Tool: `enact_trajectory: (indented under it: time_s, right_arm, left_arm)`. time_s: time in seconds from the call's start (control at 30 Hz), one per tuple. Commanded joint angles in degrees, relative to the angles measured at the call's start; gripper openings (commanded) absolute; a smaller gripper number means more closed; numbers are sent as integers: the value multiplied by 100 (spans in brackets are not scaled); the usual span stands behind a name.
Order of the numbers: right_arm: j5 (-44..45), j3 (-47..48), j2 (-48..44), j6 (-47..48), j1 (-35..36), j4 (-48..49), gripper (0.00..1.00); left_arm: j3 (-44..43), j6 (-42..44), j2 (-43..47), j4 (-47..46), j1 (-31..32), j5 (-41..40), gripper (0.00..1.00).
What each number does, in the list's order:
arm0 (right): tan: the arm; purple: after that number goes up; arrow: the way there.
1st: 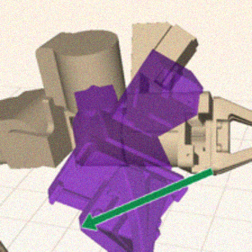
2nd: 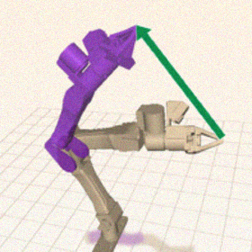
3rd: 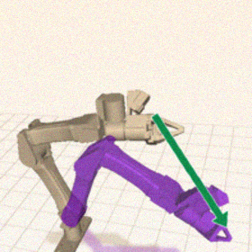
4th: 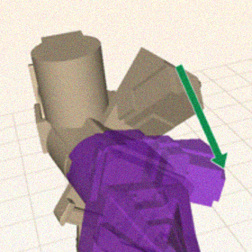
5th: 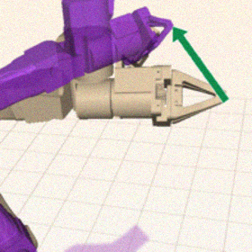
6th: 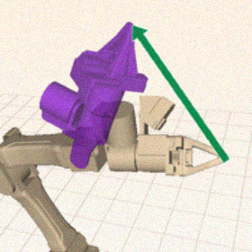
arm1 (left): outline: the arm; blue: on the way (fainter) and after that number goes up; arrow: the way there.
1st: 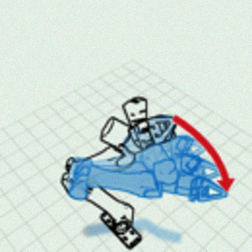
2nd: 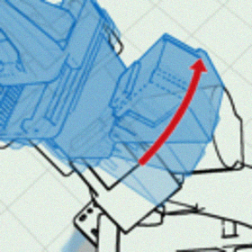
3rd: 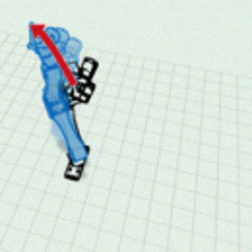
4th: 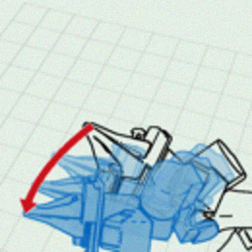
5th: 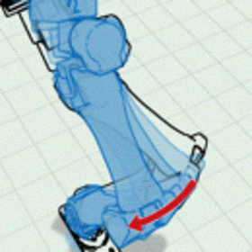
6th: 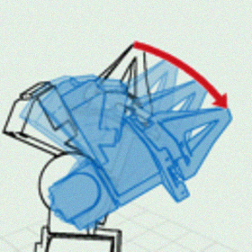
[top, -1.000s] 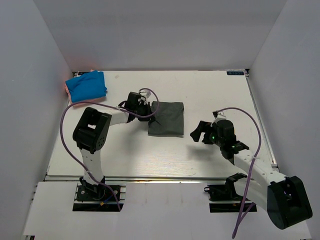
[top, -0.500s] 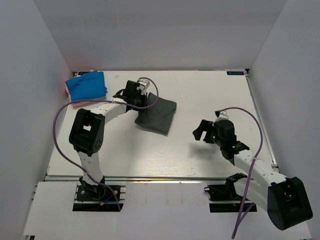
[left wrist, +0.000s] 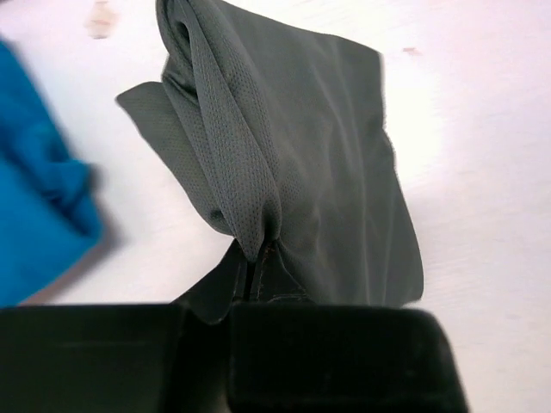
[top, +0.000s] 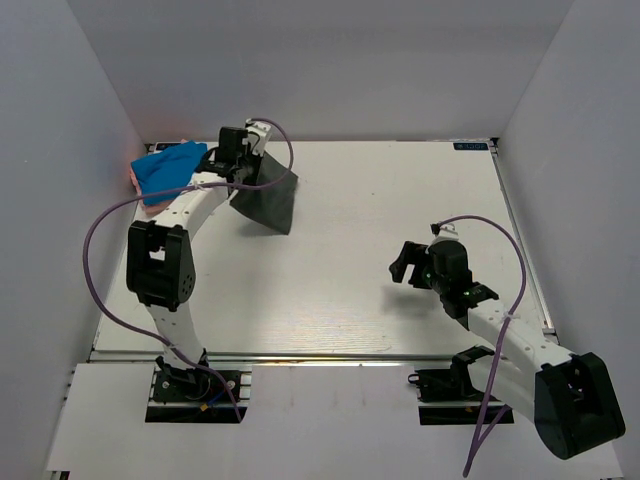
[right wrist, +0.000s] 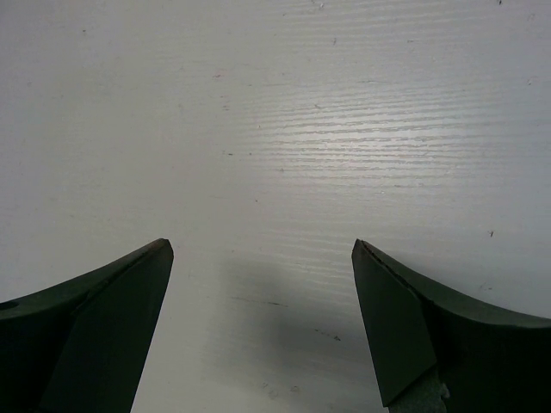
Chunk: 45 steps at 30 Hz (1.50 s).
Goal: Fold and stack the t-shirts
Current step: Put the neatly folded tshirt into the corner of the board with the left arm
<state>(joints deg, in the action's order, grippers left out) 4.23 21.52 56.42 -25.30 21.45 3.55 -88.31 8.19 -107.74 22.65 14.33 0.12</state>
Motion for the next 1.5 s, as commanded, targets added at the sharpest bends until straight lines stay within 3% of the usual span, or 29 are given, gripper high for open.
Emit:
enact_trajectory:
  time_s: [0.0, 0.2, 0.73, 1.3, 1.47]
  right_arm:
    - [140, 115, -140, 87, 8, 5, 90]
    - [113, 212, -325, 130, -10, -118, 90]
    - [333, 432, -299, 104, 8, -285, 90]
    - [219, 757, 35, 148, -18, -232, 90]
    - [184, 793, 114, 166, -10, -197, 90]
  left_arm:
    - [-117, 657, 482, -76, -263, -345, 0]
    - [-895, 1079, 36, 151, -790, -662, 0]
    - [-3332, 1581, -1205, 784, -1538, 339, 0]
    - [-2621, 896, -1003, 257, -2750, 216, 0]
    - [-2068, 773, -766, -111, -3111, 480, 0]
